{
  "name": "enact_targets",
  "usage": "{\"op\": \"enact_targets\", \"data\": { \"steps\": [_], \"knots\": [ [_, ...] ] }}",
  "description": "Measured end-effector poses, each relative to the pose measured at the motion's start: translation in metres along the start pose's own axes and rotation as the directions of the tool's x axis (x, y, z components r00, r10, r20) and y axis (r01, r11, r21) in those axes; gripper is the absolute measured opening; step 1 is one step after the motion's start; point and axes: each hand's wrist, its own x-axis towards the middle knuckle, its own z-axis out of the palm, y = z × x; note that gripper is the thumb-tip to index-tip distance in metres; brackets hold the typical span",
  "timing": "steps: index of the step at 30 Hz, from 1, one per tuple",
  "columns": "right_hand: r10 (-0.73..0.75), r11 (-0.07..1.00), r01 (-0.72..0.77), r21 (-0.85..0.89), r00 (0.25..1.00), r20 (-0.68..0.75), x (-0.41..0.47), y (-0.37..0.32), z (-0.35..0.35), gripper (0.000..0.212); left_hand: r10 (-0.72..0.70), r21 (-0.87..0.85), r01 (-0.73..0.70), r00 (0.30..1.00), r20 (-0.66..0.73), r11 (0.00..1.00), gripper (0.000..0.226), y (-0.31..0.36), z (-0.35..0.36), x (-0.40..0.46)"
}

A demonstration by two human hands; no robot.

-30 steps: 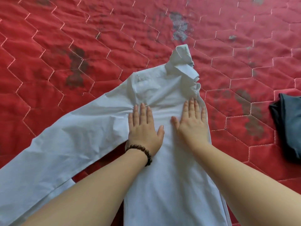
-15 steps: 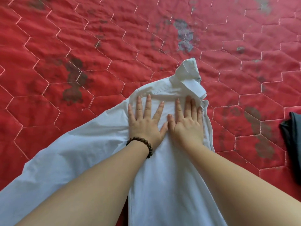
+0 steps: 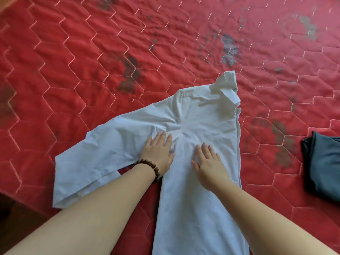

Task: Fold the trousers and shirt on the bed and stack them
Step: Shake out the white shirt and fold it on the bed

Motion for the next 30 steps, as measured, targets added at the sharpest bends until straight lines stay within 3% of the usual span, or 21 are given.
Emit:
{"op": "enact_targets", "data": {
  "steps": [6, 11, 17, 20, 24, 27, 30],
  "knots": [
    [-0.095, 0.995, 0.094, -0.030, 0.995, -0.024, -0.041, -0.044, 0.000, 0.064, -0.180, -0.060, 0.175, 0.977, -0.112, 0.983, 0.069, -0.068, 0.008, -0.101],
    [-0.242, 0.970, 0.239, -0.046, 0.967, -0.080, -0.046, -0.112, 0.009, 0.064, -0.407, -0.052, 0.404, 0.900, -0.156, 0.913, 0.080, -0.140, 0.023, -0.161],
    [-0.394, 0.917, 0.385, -0.105, 0.915, -0.087, -0.028, -0.197, 0.034, 0.072, -0.516, -0.176, 0.496, 0.852, -0.092, 0.850, 0.097, -0.197, 0.038, -0.172],
    [-0.474, 0.876, 0.462, -0.137, 0.877, -0.079, -0.020, -0.235, 0.047, 0.084, -0.473, -0.260, 0.418, 0.856, -0.207, 0.870, 0.076, -0.213, 0.039, -0.169],
    [-0.583, 0.809, 0.566, -0.157, 0.806, -0.102, -0.023, -0.282, 0.060, 0.089, -0.341, -0.383, 0.196, 0.869, -0.360, 0.903, 0.057, -0.224, 0.025, -0.171],
    [-0.592, 0.805, 0.584, -0.108, 0.772, -0.232, -0.018, -0.307, 0.054, 0.070, -0.239, -0.420, 0.008, 0.831, -0.502, 0.907, 0.041, -0.228, 0.003, -0.167],
    [-0.462, 0.870, 0.492, -0.003, 0.814, -0.353, -0.009, -0.319, 0.031, 0.034, -0.195, -0.417, -0.082, 0.792, -0.578, 0.905, 0.035, -0.235, -0.021, -0.159]
  ]
}}
